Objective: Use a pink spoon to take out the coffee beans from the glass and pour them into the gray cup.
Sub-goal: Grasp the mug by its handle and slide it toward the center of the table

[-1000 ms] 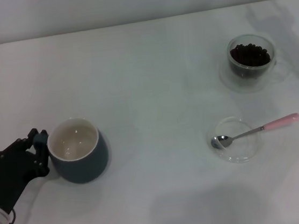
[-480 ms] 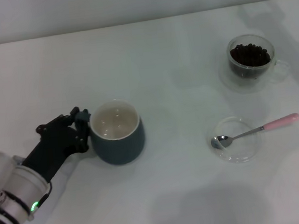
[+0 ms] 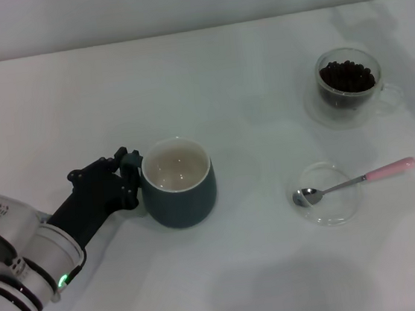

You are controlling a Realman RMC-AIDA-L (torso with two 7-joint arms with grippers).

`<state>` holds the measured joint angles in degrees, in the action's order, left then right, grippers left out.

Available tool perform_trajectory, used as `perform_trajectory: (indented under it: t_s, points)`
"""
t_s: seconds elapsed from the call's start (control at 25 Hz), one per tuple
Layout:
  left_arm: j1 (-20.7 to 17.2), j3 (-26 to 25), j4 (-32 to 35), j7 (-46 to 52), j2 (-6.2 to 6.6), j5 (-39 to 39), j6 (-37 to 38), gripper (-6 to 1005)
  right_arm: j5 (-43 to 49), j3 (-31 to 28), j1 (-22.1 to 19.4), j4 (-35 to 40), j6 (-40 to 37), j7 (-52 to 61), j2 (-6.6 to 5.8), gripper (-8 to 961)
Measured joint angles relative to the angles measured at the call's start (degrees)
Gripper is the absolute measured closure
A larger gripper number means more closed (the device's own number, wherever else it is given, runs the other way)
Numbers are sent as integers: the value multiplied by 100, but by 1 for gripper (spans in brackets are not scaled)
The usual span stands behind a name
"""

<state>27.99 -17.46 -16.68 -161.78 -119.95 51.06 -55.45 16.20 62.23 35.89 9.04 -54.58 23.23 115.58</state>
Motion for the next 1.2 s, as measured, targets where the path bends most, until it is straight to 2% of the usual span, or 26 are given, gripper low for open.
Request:
perform_trajectory:
  t_s: [0.4,0.8,1.2]
  points:
    - [-15,229,-4,-3,-10,-2,43,852,9,9,-60,-42,1,5,0,170]
    - [-31,253,-9,-3,-2,-9,56,853,8,9,-78,-47,-23,11,0,171]
    - [-128,228,-54,-6,12,-8,-74,677,-37,9,-189,-14,-94,26,9,171]
